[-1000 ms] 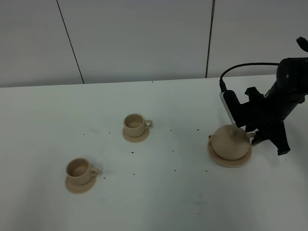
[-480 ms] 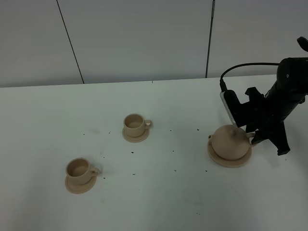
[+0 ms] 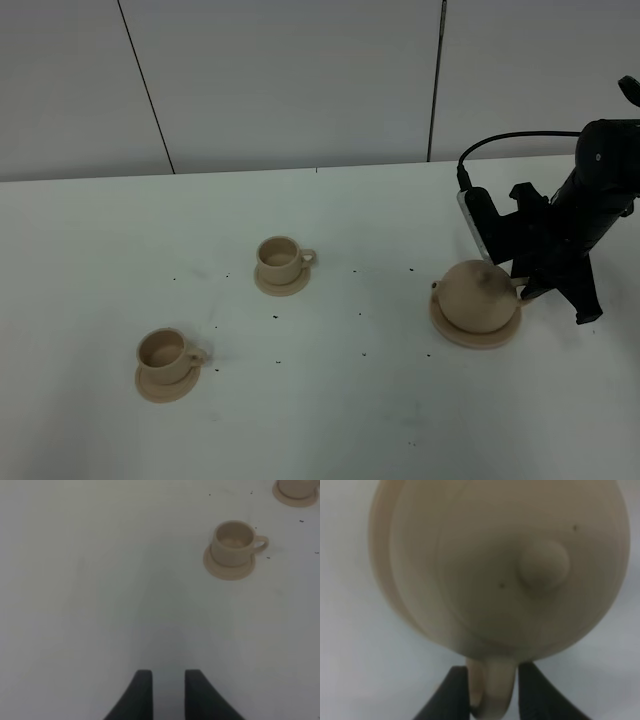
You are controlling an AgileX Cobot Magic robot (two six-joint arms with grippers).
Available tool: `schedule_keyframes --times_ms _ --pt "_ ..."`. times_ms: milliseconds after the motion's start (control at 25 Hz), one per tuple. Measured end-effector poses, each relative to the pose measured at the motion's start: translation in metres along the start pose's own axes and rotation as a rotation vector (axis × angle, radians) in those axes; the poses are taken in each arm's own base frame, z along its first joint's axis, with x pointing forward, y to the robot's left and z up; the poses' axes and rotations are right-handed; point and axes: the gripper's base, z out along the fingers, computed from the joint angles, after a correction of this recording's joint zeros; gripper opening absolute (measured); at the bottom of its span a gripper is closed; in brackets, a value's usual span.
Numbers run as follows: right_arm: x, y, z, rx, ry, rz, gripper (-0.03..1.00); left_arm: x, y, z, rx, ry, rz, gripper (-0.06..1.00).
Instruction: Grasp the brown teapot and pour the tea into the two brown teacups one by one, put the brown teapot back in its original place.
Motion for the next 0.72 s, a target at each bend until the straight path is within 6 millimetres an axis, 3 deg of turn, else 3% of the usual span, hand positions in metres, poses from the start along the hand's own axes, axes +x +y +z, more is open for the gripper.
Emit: schedule_keyframes --times_ms 720 --pt "-0.0026 0.0011 -0.0006 -0.018 -0.029 0.023 0.10 0.0000 0.0000 0.0000 0.000 0.000 0.000 0.23"
